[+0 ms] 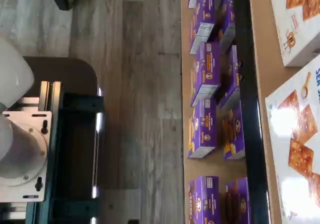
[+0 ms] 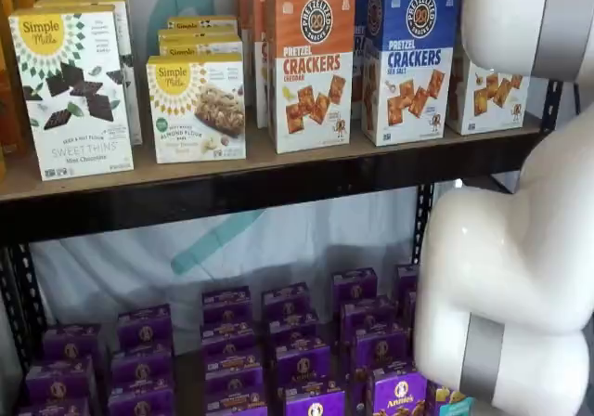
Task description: Retrieve the yellow and white box located on the top shelf, the sixth one from the left
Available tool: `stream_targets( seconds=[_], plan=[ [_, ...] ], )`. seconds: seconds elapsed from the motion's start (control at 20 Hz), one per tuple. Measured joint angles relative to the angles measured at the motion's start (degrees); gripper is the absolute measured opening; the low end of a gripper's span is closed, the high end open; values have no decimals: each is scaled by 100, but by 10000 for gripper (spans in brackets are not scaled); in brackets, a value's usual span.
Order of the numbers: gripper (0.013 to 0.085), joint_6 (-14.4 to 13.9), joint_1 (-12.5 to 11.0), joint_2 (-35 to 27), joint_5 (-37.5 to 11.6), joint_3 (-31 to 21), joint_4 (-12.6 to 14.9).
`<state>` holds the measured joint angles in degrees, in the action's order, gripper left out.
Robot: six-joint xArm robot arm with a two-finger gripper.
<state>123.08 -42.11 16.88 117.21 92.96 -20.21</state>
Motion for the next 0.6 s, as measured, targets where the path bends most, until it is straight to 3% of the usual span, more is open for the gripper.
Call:
stream_targets(
  seconds=[0.1, 0.25, 0.45, 0.6],
  plan=[
    [850, 4, 137, 213, -237, -232, 223],
    [850, -25, 198, 417, -367, -470, 270],
    [850, -36, 162, 606, -519, -685, 152],
    [850, -11, -1, 643, -575, -705, -118]
  ],
)
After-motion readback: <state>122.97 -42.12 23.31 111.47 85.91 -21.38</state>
